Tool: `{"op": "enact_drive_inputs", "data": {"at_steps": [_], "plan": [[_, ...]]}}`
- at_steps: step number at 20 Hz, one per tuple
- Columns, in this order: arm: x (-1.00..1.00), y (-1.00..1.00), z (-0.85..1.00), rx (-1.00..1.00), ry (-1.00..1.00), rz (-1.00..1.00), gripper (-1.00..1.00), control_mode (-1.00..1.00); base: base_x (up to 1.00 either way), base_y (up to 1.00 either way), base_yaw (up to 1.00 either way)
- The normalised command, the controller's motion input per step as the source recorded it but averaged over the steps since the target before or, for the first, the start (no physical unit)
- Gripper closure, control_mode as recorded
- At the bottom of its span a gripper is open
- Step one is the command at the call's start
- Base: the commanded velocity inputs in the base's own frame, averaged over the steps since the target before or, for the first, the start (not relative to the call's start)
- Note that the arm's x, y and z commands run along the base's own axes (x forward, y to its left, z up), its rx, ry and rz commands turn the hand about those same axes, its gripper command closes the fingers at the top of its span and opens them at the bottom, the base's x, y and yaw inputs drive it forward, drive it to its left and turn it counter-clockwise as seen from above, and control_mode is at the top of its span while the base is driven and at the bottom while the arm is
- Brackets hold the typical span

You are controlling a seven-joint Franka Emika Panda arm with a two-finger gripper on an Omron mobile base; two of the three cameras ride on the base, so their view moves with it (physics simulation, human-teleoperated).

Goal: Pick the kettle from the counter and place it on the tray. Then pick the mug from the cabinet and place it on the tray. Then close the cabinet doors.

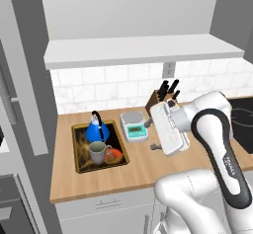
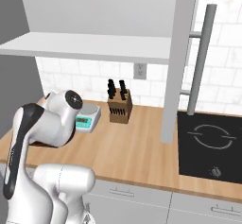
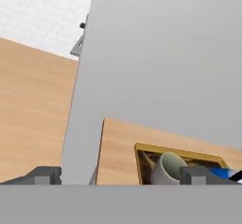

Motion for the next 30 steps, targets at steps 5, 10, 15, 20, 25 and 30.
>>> {"op": "enact_drive_inputs", "data": {"at_steps": [5,10,15,20,25,30], "plan": [[-0.62,-0.15,0.37,-0.04,-0.12,0.00,-1.00,-1.00,0.00,0.00,0.00],[-0.65,-0.11,0.24,-0.06,-0.11,0.00,-1.00,-1.00,0.00,0.00,0.00],[-0.55,-0.01,0.14,-0.08,-0.04,0.00,-1.00,-1.00,0.00,0.00,0.00],[-0.56,-0.07,0.09,-0.07,-0.11,0.00,-1.00,-1.00,0.00,0.00,0.00],[-0.57,-0.19,0.03,0.00,-0.11,0.00,-1.00,-1.00,0.00,0.00,0.00],[-0.49,-0.01,0.11,-0.07,-0.16,0.00,-1.00,-1.00,0.00,0.00,0.00]]}}
